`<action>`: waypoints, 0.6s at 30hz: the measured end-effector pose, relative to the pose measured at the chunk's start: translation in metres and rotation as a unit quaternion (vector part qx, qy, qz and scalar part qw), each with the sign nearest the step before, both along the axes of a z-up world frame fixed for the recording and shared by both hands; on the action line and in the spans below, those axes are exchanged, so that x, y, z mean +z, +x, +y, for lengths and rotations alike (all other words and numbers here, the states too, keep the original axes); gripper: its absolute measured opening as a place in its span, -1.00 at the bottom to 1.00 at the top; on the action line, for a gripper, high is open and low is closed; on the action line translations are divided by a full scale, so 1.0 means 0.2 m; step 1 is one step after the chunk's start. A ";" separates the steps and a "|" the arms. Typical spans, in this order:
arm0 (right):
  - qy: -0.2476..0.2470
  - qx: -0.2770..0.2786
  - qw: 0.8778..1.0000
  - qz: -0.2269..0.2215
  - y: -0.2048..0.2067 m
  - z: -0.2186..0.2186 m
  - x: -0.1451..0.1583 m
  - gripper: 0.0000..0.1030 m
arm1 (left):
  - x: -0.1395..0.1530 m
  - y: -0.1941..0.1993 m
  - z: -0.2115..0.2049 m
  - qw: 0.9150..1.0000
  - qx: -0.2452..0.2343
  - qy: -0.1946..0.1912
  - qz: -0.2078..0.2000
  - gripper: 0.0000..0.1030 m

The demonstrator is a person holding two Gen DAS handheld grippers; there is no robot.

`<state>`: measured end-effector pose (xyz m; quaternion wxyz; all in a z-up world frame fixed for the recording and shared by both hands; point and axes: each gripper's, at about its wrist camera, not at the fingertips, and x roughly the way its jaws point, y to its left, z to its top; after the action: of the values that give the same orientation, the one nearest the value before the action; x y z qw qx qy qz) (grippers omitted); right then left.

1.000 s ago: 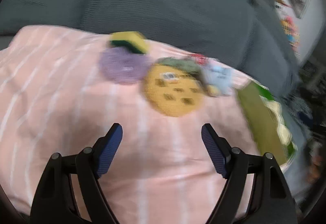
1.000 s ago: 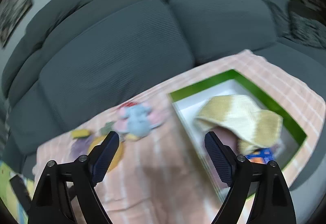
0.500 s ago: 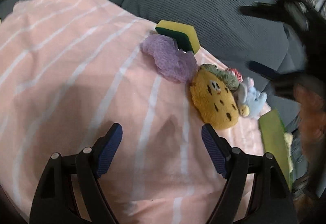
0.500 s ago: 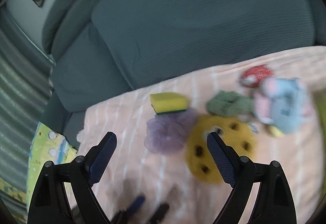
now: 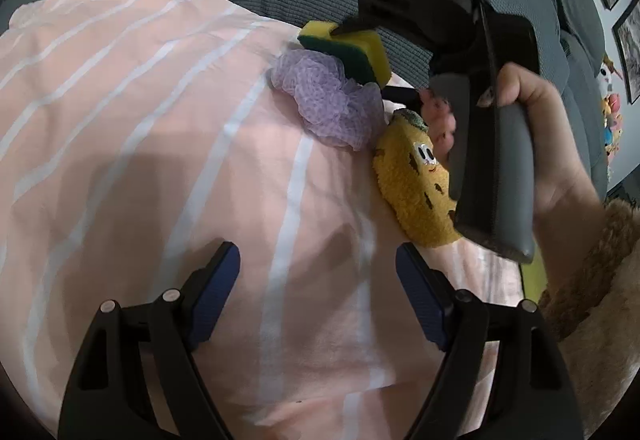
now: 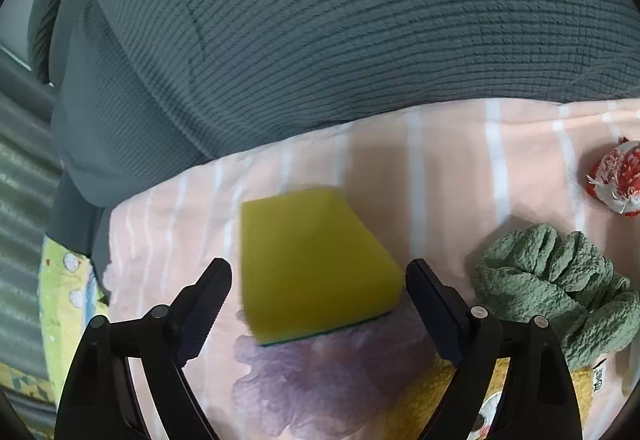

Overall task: Organize soft objects
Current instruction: 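Move the right gripper back to the pile toward the sponge, then grasp the yellow-green sponge with the right gripper and lift it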

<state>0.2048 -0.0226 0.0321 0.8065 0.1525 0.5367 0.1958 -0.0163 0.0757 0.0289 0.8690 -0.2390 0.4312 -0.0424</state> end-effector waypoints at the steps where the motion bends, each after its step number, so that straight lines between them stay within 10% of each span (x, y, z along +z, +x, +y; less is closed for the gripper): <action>1: -0.005 0.001 1.000 -0.003 0.00 0.00 0.00 0.37 | 0.00 0.00 0.01 1.000 0.000 -0.005 0.000 0.54; 12: -0.052 -0.022 0.989 -0.135 -0.50 -0.32 0.45 0.30 | 0.00 -0.01 -0.02 1.000 0.001 0.010 0.000 0.54; 18: -0.154 -0.084 0.977 -0.122 -0.94 -0.55 0.38 0.30 | 0.00 -0.02 -0.04 1.000 -0.008 0.019 -0.002 0.55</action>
<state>0.0171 -0.1334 0.1085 0.8933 0.0464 0.4431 0.0597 -0.0194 0.0679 0.0287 0.8737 -0.2187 0.4326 -0.0417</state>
